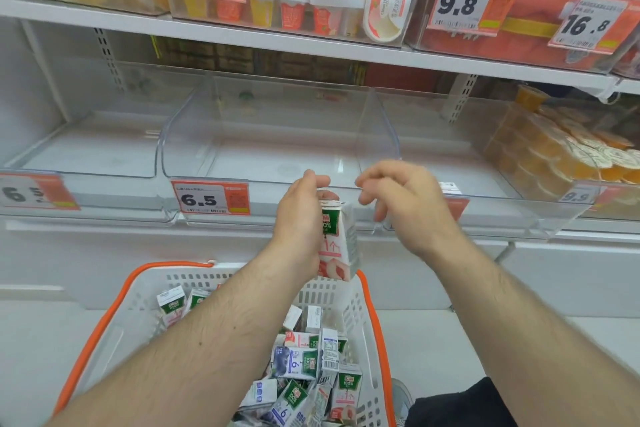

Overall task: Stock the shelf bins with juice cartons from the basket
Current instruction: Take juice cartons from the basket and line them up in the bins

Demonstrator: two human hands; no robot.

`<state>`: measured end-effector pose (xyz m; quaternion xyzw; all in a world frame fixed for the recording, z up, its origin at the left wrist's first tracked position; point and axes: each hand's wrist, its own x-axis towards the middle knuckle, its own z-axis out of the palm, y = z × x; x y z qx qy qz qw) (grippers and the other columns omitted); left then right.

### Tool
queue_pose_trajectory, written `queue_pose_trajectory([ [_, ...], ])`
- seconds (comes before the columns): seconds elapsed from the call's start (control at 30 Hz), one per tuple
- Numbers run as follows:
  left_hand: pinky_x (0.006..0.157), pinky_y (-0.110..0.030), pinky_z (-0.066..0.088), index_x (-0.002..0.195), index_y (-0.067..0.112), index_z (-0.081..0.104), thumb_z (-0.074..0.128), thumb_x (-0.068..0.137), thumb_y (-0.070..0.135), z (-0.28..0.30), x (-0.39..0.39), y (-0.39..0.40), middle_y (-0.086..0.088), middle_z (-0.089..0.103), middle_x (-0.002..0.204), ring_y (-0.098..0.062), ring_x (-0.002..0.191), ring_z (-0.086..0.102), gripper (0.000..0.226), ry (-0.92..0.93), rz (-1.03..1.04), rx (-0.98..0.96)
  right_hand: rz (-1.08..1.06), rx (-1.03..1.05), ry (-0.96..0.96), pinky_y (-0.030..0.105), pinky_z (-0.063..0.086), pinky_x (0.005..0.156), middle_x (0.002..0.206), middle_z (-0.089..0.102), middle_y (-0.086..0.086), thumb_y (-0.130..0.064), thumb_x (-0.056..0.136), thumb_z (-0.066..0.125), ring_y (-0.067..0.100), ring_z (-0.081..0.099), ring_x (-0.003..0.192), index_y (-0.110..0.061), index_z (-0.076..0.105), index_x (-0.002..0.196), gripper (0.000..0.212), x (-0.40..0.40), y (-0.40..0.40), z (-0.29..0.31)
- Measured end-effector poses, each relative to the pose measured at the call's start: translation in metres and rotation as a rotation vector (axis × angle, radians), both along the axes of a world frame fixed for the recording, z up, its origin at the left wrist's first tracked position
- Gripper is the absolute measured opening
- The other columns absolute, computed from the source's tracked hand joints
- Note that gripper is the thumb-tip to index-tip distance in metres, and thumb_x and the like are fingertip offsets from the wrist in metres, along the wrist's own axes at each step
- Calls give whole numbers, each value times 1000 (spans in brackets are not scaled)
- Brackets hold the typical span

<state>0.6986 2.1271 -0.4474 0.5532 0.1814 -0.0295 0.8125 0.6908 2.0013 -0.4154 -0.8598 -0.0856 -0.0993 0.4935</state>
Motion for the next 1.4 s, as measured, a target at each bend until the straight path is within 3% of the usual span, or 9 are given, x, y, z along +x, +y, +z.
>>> queue_pose_trajectory([
  [0.13, 66, -34, 46, 93, 16, 61, 34, 102, 43, 3, -10, 25, -4, 62, 81, -23, 66, 59, 39, -8, -7, -69, 110, -348, 89, 24, 43, 58, 71, 63, -11, -35, 71, 75, 1, 54, 60, -30, 62, 83, 18, -19, 34, -7],
  [0.23, 69, -33, 49, 89, 14, 62, 35, 102, 40, 6, -17, 51, -4, 65, 79, -20, 66, 62, 41, -66, -45, -52, 102, -239, 71, 13, 36, 52, 60, 59, -21, -24, 74, 78, -2, 52, 54, -28, 67, 91, 20, -21, 53, -12],
  [0.4, 64, -31, 46, 92, 13, 60, 33, 103, 34, 22, -12, 123, -4, 67, 92, -18, 72, 60, 36, -181, 37, 78, 168, -236, -29, 27, 52, 76, 102, 64, -6, -21, 79, 76, 4, 60, 78, -22, 64, 122, 44, -18, 101, -8],
  [0.7, 55, -29, 28, 88, 14, 53, 50, 88, 14, 7, 3, 297, -6, 43, 74, -21, 64, 39, 3, -3, 685, 206, 333, -232, -154, 26, 49, 77, 98, 67, -7, -25, 83, 72, 8, 62, 82, -34, 70, 101, 20, 25, 226, 37],
  [0.8, 60, -26, 39, 102, 11, 58, 59, 78, 21, -11, 6, 331, -5, 55, 85, -22, 71, 50, 26, 106, 807, 70, 343, -217, -167, 20, 46, 70, 94, 68, -8, -24, 84, 71, 8, 61, 81, -30, 70, 99, 16, 48, 274, 41],
  [0.93, 88, -45, 48, 134, 18, 43, 68, 60, 37, -29, 14, 349, -6, 48, 130, -30, 114, 50, 80, 244, 702, -53, 337, -238, -106, 10, 40, 59, 89, 63, -10, -22, 85, 70, 7, 58, 80, -26, 64, 97, 14, 85, 334, 34],
  [1.07, 99, -56, 42, 138, 26, 28, 79, 62, 47, -32, 25, 348, -2, 43, 135, -30, 121, 45, 94, 215, 584, -89, 362, -318, 25, 28, 48, 65, 94, 67, -1, -21, 82, 68, 21, 65, 88, -23, 61, 92, 12, 118, 384, 12],
  [1.27, 83, -41, 42, 139, 26, 23, 80, 63, 48, -49, 34, 348, -4, 40, 136, -28, 107, 48, 98, 202, 598, 44, 439, -402, 235, 43, 58, 69, 83, 71, 14, -14, 67, 72, 25, 65, 72, -10, 57, 81, 20, 138, 437, -17],
  [1.4, 67, -31, 42, 128, 27, 30, 78, 59, 45, -52, 35, 355, -4, 49, 126, -15, 91, 53, 86, 170, 597, 26, 541, -390, 349, 31, 41, 57, 68, 55, 8, -4, 73, 65, 22, 48, 62, -11, 54, 77, 13, 139, 455, -25],
])
